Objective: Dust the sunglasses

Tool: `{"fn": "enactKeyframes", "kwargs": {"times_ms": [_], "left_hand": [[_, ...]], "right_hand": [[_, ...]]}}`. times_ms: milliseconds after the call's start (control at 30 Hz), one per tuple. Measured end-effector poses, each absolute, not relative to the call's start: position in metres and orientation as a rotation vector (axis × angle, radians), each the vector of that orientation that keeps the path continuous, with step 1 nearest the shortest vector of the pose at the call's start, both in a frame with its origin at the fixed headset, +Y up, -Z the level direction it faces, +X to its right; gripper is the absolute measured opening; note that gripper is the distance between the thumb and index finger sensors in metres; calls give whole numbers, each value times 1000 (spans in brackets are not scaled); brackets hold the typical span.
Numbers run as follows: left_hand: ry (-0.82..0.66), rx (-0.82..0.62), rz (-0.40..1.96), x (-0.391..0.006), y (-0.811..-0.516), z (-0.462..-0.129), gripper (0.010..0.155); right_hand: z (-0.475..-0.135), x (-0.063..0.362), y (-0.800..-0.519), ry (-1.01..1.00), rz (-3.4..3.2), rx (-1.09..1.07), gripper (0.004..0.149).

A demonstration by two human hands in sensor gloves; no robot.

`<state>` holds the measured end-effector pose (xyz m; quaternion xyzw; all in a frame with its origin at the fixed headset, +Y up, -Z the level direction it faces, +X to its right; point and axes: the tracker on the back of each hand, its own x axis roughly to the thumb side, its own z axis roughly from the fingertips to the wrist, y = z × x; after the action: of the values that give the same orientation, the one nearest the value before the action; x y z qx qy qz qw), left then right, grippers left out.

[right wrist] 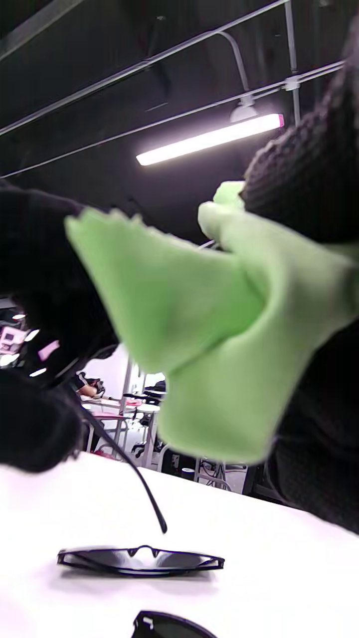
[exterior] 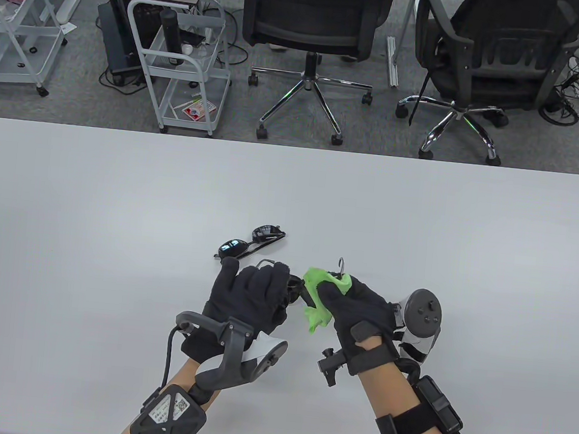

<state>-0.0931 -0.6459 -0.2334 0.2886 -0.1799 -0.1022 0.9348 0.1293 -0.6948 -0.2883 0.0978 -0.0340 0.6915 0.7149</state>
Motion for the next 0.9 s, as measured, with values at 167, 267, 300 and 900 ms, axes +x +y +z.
{"fn": "enactKeyframes", "kwargs": {"times_ms": [167,267,300,900], "left_hand": [[-365,599,-256,-95,-646,-234,90],[-382,616,-289,-89,-647,-232,90],[-384,622,-288,-88,-646,-232,90],[-459,586,-214,-96,-641,-234,95]], "right_hand": [[-294,127,-698,95,1499,355,43],[-293,128,-697,23,1549,300,43],[-293,130,-696,-15,1577,279,42],[-295,135,-693,-37,1585,272,39]]}}
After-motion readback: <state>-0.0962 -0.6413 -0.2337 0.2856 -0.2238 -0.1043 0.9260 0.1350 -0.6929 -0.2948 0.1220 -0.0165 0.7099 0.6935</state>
